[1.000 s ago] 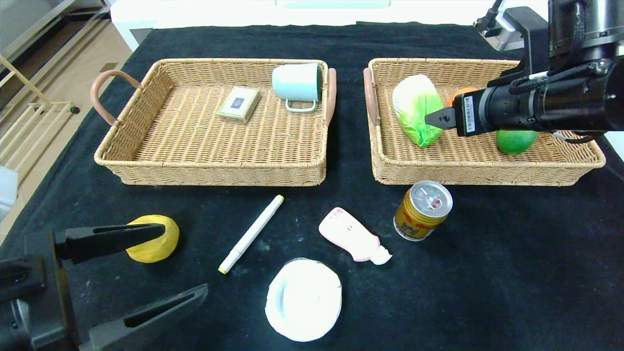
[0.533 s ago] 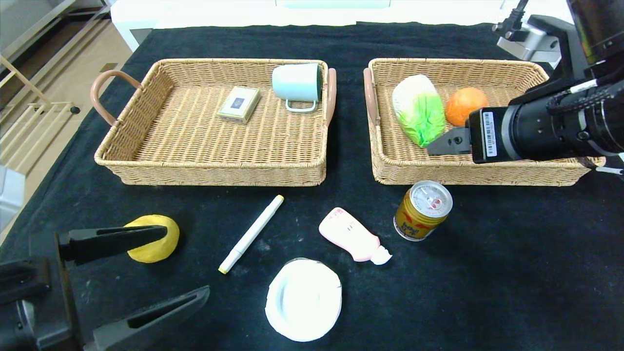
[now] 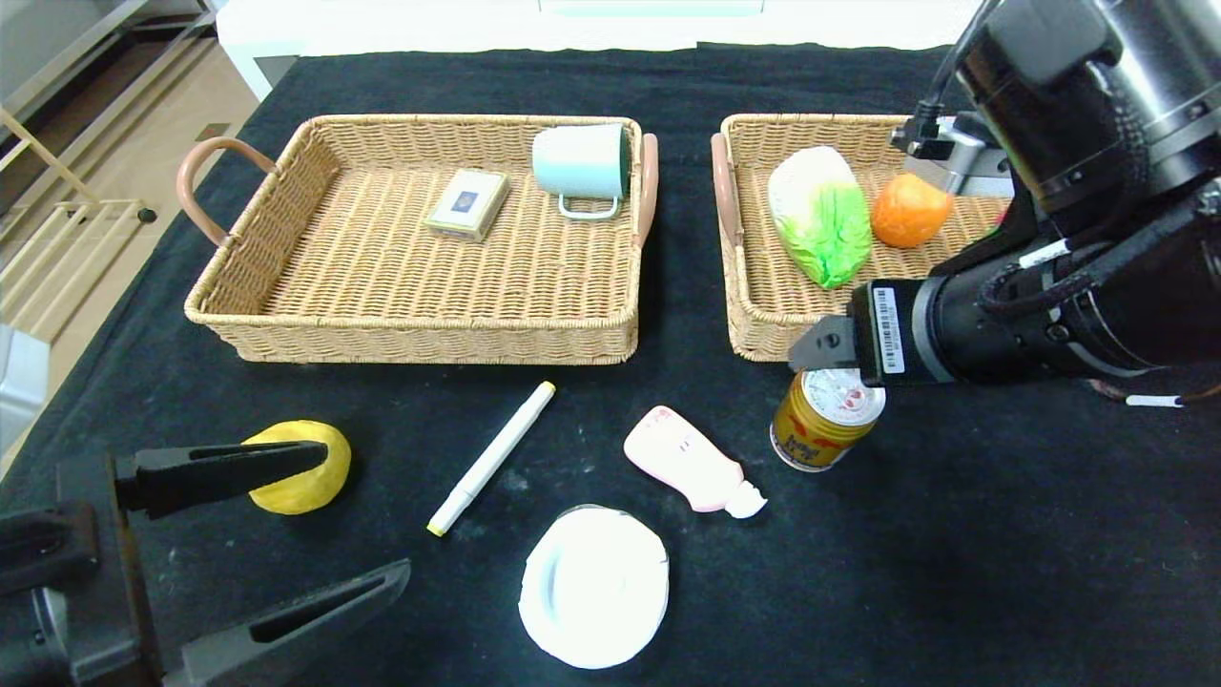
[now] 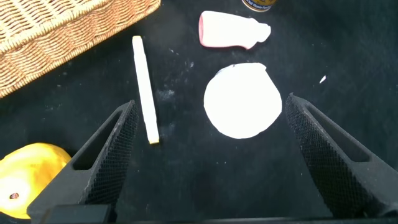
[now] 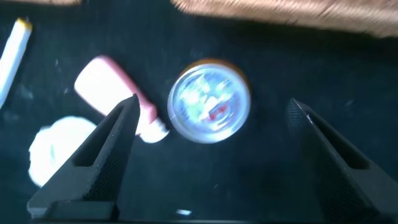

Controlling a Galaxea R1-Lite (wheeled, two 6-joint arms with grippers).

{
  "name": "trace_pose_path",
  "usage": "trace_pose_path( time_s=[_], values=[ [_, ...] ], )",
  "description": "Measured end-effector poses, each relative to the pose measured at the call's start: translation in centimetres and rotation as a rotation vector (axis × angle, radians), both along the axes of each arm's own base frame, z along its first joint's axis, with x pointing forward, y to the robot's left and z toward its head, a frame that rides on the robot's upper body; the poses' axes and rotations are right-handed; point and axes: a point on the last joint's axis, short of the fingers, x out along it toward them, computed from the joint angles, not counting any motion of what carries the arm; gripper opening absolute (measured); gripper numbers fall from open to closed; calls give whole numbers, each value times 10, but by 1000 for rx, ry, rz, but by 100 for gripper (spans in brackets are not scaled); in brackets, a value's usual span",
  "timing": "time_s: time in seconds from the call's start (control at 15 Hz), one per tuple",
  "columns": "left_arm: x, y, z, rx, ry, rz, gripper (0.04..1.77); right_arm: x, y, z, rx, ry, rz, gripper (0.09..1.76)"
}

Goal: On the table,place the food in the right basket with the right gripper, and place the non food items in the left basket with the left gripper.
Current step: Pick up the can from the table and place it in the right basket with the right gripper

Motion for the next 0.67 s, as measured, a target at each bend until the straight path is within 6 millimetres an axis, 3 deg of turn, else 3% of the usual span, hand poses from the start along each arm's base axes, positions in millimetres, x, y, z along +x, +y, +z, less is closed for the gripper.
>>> trace_pose_path(
  time_s=[0.2,0.67],
  values=[
    [-1,0,1,-2,-4,0,172,-1,9,-1,4,39,-12,170],
    [-2,1,1,9,-13,-3,172,25,13,-18,-27,76,-114,170]
  ],
)
